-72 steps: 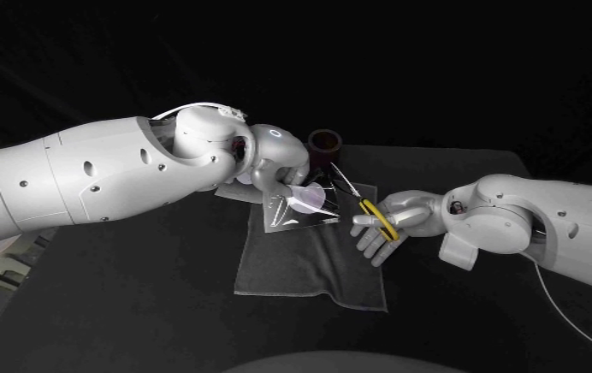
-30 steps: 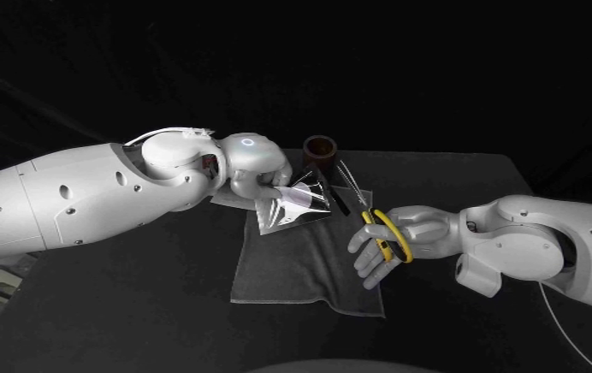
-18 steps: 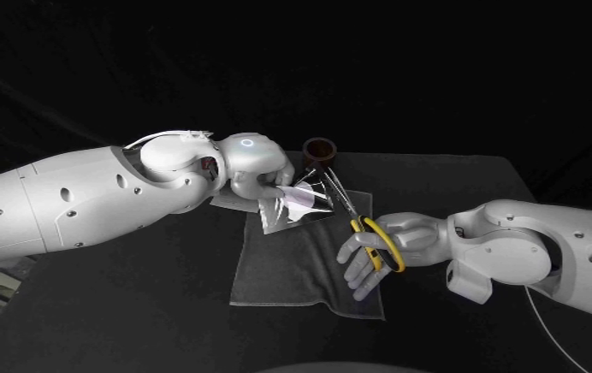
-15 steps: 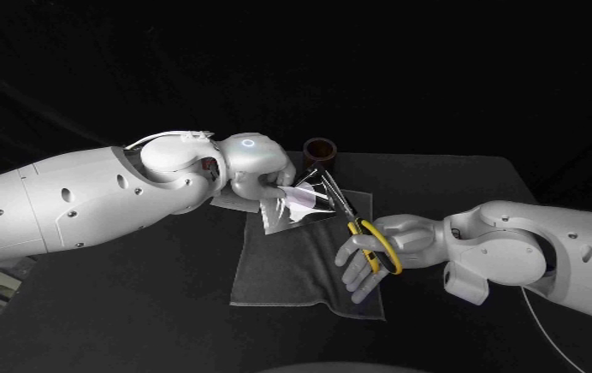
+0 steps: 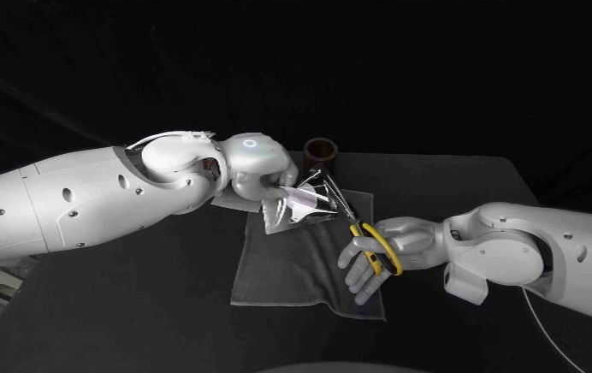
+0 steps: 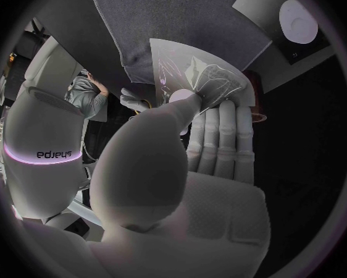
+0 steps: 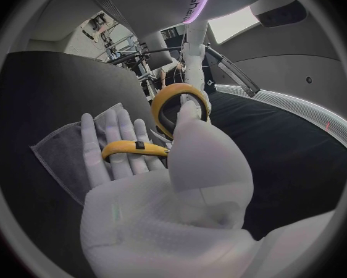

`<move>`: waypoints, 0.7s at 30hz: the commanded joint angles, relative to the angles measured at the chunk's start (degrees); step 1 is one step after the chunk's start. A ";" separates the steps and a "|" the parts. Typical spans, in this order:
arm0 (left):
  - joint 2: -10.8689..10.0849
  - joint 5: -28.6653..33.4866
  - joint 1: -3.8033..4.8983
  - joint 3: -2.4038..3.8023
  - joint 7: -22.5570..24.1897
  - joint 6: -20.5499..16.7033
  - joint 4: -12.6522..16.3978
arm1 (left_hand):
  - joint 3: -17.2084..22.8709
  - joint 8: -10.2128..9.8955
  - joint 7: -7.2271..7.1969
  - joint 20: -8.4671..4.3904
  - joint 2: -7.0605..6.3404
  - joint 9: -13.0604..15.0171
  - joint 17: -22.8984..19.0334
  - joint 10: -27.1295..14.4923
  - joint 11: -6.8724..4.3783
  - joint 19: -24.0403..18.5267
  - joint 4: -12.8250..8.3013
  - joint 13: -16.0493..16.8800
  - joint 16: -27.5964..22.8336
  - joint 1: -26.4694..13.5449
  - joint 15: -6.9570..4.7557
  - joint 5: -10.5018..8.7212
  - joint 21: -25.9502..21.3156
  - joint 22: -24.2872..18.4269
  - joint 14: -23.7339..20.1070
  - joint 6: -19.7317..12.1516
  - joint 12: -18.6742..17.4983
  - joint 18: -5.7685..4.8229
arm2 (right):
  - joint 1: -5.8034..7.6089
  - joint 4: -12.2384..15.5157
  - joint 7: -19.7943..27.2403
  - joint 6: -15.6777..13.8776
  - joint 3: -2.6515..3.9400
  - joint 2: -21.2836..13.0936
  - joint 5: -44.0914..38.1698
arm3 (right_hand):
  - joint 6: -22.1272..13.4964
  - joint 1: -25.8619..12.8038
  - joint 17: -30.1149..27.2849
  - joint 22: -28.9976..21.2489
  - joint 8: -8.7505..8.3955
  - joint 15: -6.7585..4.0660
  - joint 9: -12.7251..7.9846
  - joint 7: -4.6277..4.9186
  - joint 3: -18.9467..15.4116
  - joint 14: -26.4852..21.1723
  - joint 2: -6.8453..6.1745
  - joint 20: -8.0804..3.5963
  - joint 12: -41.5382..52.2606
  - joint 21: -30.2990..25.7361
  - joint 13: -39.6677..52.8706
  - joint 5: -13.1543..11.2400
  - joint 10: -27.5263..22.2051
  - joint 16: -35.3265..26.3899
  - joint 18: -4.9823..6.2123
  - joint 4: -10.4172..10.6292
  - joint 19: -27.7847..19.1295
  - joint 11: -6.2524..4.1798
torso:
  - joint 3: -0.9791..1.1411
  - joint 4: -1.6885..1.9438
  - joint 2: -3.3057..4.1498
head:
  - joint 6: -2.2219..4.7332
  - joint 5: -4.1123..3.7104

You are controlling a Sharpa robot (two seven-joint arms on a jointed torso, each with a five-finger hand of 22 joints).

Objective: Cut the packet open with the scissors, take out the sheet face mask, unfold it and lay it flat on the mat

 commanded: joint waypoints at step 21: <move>0.09 -0.49 0.01 0.03 1.03 -0.37 0.14 | 6.10 0.12 -0.25 -0.15 0.38 4.00 -0.06 0.44 0.02 0.21 -5.76 0.05 -0.08 0.49 -0.26 0.35 0.29 0.08 0.11 0.59 -0.17 0.72 | -0.32 -1.08 -1.19 1.12 0.01 -0.37 -0.83 | 0.65 0.10 -0.13 0.07 0.38 -0.11 -0.28 6.06 -0.60 0.48 0.52 -0.10 0.26 0.22 -0.10 -0.24 0.80 0.29 4.58 -0.01 0.61 0.20 | -0.03 0.00 0.02 | -0.12 0.01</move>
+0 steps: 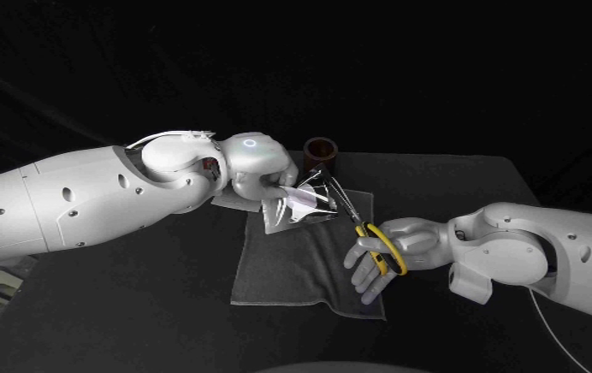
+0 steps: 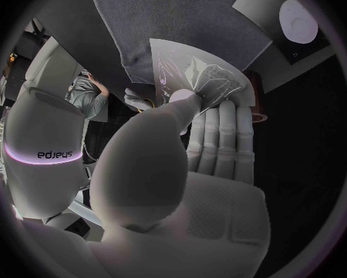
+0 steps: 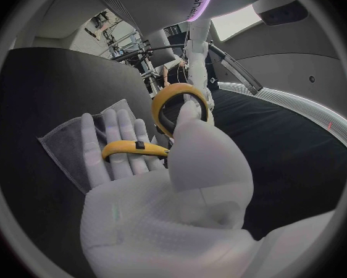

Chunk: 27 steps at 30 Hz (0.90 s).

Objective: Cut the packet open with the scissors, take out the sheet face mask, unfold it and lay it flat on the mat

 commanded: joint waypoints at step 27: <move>0.55 -0.41 0.03 0.03 1.38 0.35 1.75 | 6.20 0.32 -0.30 -0.16 0.31 4.16 -0.08 0.49 0.02 0.22 -5.76 0.09 -0.09 0.47 -0.35 0.18 0.33 0.08 0.06 0.66 -0.22 1.12 | 0.44 -1.38 -0.01 0.59 0.08 1.70 -1.05 | 0.60 0.29 -0.33 0.10 0.49 -0.10 -0.57 5.95 -0.64 0.58 1.11 0.00 0.24 0.30 -0.08 -0.23 0.94 0.47 4.68 -0.03 0.53 -0.02 | 0.00 -0.01 0.02 | -0.28 0.26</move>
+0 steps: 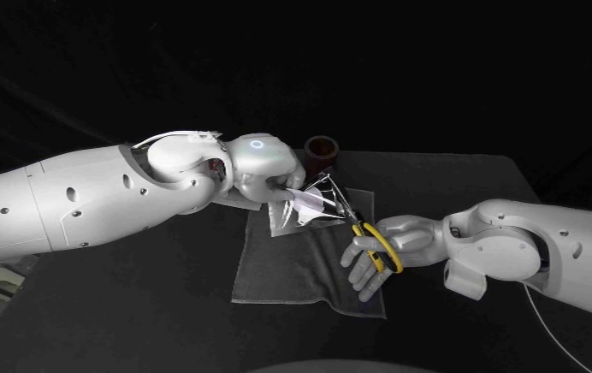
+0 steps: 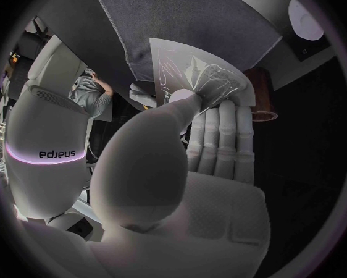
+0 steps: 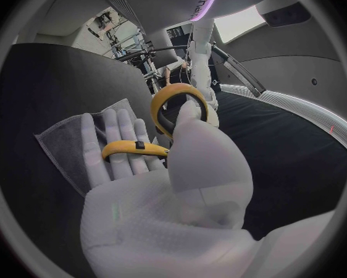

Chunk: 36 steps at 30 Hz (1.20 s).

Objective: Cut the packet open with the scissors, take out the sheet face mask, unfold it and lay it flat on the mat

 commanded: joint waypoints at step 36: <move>0.58 -1.23 0.06 -0.02 0.99 2.17 0.17 | 6.42 -0.13 -0.41 -0.22 0.30 4.41 -0.11 0.47 0.04 0.10 -5.78 0.06 -0.16 0.57 -0.36 0.39 0.34 0.03 -0.01 0.72 -0.35 1.17 | 2.68 -3.68 -2.86 2.93 0.07 2.36 -1.12 | 1.36 0.42 -0.65 0.05 0.70 -0.22 -1.04 5.47 -1.63 0.94 1.56 -0.04 0.32 0.44 -0.09 -0.24 1.58 0.67 4.89 -0.04 0.90 -0.23 | 0.00 -0.03 -0.09 | -0.58 0.34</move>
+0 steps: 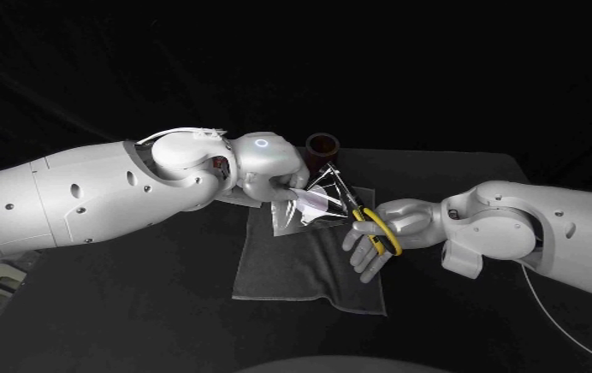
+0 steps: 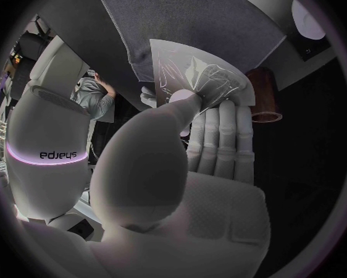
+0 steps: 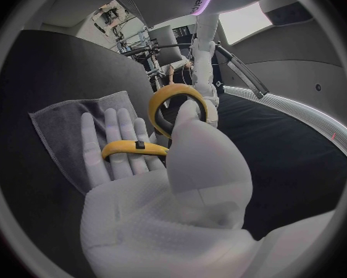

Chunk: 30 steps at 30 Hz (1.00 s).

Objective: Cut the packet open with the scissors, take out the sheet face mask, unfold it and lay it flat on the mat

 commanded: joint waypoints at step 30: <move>0.54 -0.90 0.05 -0.19 0.39 2.90 0.09 | 6.29 0.21 -0.43 -0.23 0.33 4.55 -0.04 0.46 0.05 0.05 -5.89 0.07 -0.18 0.53 -0.36 0.22 0.35 0.07 -0.03 0.72 -0.41 0.59 | 1.70 -0.66 -2.42 -0.04 0.07 1.30 -3.46 | 3.70 1.35 -0.70 0.28 1.53 -1.51 -1.92 4.18 -3.89 4.64 2.69 -0.37 0.96 1.38 0.12 -0.25 4.74 2.54 5.73 -0.04 3.02 -1.29 | -0.01 0.08 0.05 | 0.04 -0.02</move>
